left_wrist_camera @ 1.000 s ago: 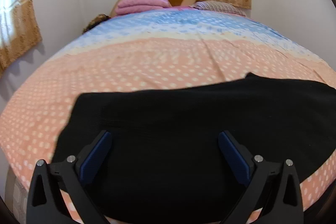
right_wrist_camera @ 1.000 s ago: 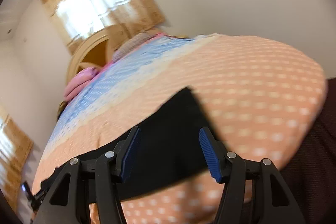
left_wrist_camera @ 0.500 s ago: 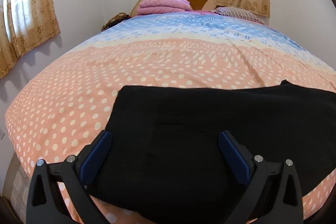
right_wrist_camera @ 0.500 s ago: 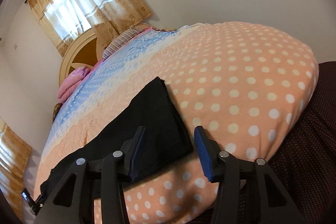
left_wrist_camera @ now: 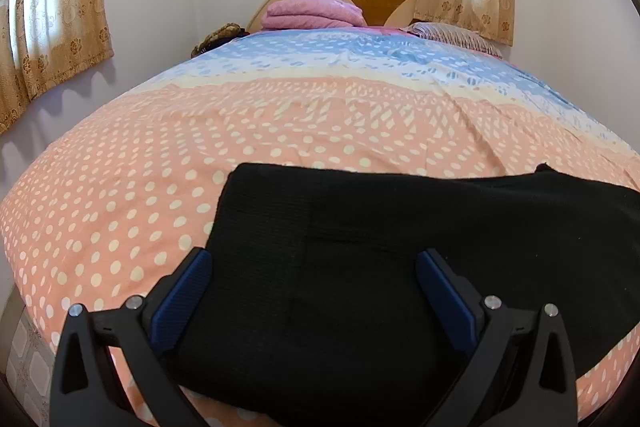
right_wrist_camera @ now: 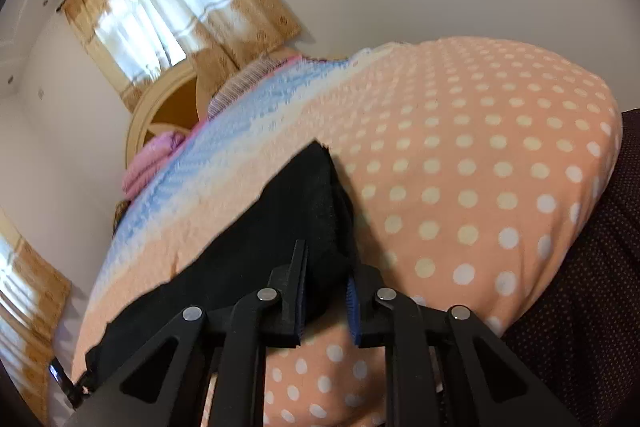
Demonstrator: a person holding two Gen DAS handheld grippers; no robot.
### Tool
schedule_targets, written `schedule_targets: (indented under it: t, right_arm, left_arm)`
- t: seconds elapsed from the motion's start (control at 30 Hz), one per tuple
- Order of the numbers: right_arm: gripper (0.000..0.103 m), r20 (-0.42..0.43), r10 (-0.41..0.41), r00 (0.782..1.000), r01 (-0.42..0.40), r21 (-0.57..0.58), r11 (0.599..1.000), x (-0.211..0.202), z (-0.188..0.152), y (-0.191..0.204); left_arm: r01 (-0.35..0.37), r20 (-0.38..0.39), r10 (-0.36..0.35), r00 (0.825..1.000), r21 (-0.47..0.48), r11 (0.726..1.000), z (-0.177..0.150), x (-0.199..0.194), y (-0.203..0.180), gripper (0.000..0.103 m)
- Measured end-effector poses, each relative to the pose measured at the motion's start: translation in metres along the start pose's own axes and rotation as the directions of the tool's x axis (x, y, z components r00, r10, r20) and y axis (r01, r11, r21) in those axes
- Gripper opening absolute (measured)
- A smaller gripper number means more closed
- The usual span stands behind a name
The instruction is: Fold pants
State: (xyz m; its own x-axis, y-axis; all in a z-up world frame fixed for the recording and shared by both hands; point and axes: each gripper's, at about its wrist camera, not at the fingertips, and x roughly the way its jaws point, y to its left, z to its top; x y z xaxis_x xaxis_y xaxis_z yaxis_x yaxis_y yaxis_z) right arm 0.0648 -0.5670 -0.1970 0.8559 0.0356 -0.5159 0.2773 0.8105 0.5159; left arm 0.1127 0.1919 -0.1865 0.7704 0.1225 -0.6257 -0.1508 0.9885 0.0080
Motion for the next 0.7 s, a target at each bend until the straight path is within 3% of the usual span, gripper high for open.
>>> schedule_targets:
  t: [0.13,0.37,0.7]
  right_arm:
    - [0.013,0.036,0.007,0.999,-0.006,-0.013,1.0,-0.012,0.007,0.008]
    - [0.013,0.107,0.037,0.994,-0.02,-0.16,0.987,-0.028,0.01,0.061]
    - [0.012,0.11,0.151,0.982,-0.095,-0.401,0.911,-0.037,-0.009,0.15]
  left_arm:
    - [-0.001,0.007,0.001,1.0,-0.001,1.0,-0.001,0.0,0.0,0.103]
    - [0.002,0.013,-0.002,1.0,-0.004,1.0,-0.003,-0.002,0.0,0.103]
    - [0.001,0.014,-0.001,1.0,-0.003,1.0,-0.003,-0.002,-0.001,0.103]
